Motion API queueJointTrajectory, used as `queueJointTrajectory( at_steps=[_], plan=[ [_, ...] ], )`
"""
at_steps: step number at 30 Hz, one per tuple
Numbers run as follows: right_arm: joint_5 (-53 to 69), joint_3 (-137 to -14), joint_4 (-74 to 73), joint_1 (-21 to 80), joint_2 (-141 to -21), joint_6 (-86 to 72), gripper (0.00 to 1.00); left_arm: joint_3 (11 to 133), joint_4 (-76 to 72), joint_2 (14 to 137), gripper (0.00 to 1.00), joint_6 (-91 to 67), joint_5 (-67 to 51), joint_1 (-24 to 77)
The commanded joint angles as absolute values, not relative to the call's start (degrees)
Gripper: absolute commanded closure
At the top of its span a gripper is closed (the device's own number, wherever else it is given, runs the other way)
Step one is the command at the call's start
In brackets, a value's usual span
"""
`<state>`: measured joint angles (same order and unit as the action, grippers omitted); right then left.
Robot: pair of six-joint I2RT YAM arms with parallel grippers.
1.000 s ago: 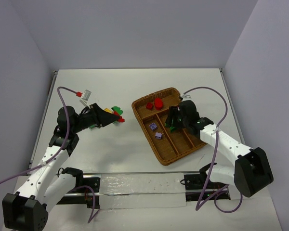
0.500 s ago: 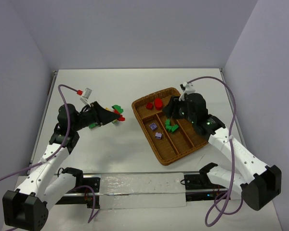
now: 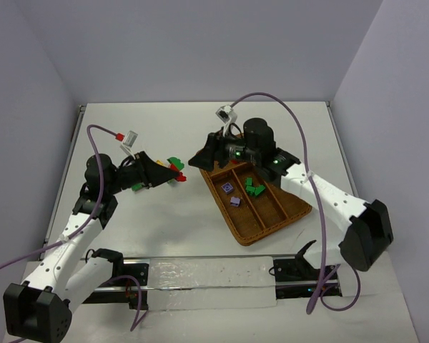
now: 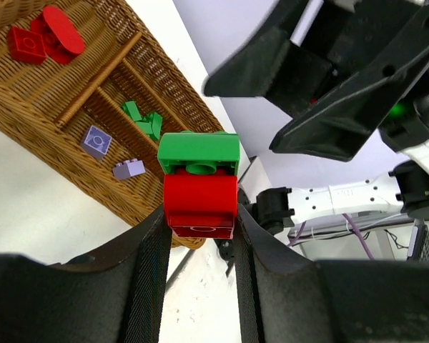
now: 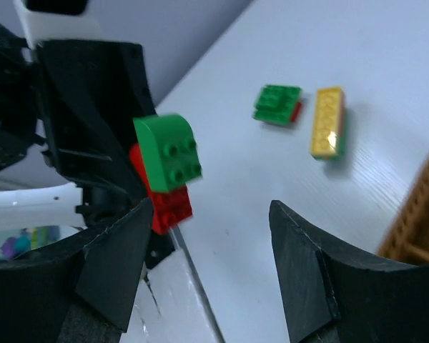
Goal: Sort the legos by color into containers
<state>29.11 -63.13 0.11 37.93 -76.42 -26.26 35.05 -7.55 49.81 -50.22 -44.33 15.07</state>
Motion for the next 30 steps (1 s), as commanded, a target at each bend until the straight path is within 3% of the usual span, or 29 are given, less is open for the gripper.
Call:
queueJointTrajectory(
  at_steps=[1,10,14,20,26,30],
  plan=[
    [45.5,-67.0,16.4,37.9,-81.9,-35.9,0.26,35.6,-10.1,47.7,1.00,-49.2,-45.9,15.1],
    [51.8,-67.4,30.9,37.9,-88.8,-46.9,0.26,35.8,-9.7,46.0,1.00,-48.6,-48.0,15.1],
    [53.8,-67.2,34.3,38.0,-90.0,-50.0,0.37,36.1,-9.2,45.4,1.00,-48.4,-48.3,15.1],
    [57.0,-66.0,39.7,38.3,-91.6,-53.8,0.63,35.5,-10.1,45.7,1.00,-48.9,-48.1,15.1],
    [59.0,-65.7,39.8,38.7,-91.9,-53.2,0.46,35.7,-10.7,46.0,1.00,-49.2,-48.2,15.1],
    [58.9,-65.4,39.6,38.7,-92.4,-53.0,0.40,36.0,-10.5,46.1,1.00,-49.1,-48.0,15.1]
  ],
)
